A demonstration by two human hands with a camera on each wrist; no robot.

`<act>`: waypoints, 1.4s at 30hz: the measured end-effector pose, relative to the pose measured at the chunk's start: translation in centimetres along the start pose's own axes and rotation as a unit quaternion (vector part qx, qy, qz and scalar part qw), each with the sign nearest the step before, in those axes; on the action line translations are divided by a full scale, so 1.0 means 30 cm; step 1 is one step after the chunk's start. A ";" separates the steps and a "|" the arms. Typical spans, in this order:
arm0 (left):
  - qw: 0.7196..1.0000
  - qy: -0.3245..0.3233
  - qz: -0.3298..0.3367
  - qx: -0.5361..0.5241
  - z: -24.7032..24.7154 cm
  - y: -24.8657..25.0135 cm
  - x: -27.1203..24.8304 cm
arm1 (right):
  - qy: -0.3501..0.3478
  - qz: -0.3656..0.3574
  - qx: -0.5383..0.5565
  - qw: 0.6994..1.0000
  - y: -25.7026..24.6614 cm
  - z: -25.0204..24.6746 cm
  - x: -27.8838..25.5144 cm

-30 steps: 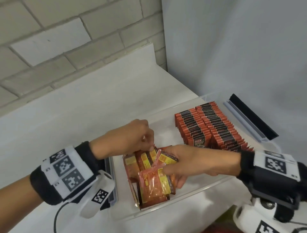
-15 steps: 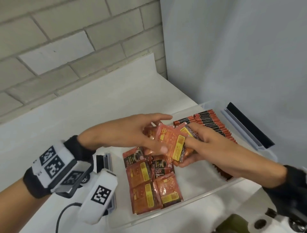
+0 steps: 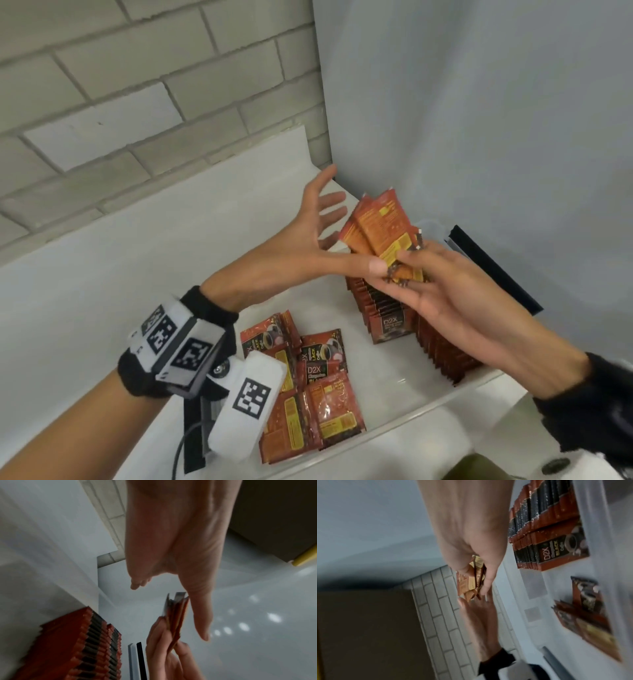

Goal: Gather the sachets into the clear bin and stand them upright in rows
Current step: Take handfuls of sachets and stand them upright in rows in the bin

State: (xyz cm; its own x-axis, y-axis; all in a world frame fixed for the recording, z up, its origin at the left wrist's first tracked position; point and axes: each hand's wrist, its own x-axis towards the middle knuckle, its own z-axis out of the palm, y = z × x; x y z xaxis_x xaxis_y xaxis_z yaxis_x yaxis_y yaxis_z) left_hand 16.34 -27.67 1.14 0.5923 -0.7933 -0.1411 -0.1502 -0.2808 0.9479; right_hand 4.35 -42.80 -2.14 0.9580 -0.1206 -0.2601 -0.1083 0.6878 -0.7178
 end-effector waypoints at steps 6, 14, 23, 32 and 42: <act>0.983 -0.027 0.024 -0.178 0.128 0.002 0.051 | -0.029 -0.016 0.051 0.998 0.003 0.010 0.005; 0.941 -0.001 0.015 -0.339 0.192 -0.047 0.085 | 0.122 -0.063 -0.296 0.945 -0.024 -0.053 0.008; 0.948 -0.013 -0.032 -0.315 0.167 -0.091 0.088 | 0.071 -0.116 -0.299 0.945 -0.001 -0.118 0.028; 0.954 0.040 -0.019 -0.297 0.136 -0.116 0.099 | 0.097 -0.136 -0.287 0.943 0.013 -0.146 0.048; 0.960 0.096 -0.018 -0.264 0.137 -0.118 0.104 | 0.108 -0.142 -0.334 0.925 0.030 -0.160 0.060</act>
State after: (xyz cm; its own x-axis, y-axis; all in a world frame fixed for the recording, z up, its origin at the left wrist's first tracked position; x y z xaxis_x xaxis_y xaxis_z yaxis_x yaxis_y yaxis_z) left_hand 15.45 -31.37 -3.83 0.7324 -0.6595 -0.1694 0.2647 0.0464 0.9632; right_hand 4.70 -45.84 -6.36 0.9055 -0.4186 -0.0701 -0.0686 0.0187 -0.9975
